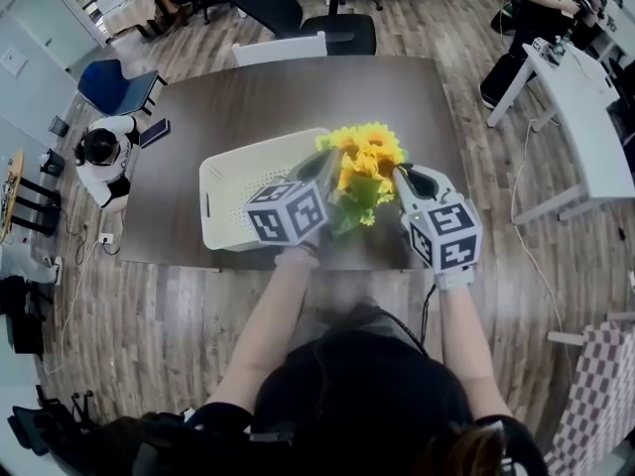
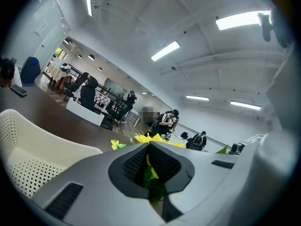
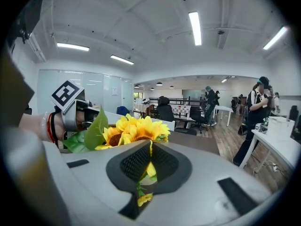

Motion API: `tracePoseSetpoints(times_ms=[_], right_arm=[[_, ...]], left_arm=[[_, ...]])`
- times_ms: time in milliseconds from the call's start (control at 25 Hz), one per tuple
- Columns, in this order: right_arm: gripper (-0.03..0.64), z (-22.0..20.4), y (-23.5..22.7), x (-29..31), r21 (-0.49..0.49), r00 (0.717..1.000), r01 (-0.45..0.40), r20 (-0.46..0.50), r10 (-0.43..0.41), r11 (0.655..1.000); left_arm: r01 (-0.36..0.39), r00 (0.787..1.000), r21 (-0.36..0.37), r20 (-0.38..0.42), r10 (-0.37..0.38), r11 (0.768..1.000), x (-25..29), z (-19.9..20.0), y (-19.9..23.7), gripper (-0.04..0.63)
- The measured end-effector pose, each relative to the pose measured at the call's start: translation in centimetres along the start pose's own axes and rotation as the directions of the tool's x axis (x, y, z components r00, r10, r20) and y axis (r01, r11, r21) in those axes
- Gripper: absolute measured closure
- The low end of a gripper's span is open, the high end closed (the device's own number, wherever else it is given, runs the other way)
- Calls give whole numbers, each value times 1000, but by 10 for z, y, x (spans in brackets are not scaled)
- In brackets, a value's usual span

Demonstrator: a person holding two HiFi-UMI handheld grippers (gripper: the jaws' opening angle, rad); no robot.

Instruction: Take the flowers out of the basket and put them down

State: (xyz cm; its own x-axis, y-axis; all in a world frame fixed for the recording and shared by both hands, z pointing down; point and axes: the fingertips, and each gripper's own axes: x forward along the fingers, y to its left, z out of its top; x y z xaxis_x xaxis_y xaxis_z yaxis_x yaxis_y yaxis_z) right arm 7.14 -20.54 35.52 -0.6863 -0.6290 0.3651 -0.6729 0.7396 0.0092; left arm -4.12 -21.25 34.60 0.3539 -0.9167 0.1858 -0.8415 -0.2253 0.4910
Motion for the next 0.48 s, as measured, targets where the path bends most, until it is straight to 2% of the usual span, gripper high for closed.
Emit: tracePoseSetpoints(times_ms=[480], right_arm=[[611, -26, -37, -27, 59, 999, 47, -15, -46, 997]], left_arm=[[42, 997, 0, -64, -42, 999, 28, -31, -34, 591]])
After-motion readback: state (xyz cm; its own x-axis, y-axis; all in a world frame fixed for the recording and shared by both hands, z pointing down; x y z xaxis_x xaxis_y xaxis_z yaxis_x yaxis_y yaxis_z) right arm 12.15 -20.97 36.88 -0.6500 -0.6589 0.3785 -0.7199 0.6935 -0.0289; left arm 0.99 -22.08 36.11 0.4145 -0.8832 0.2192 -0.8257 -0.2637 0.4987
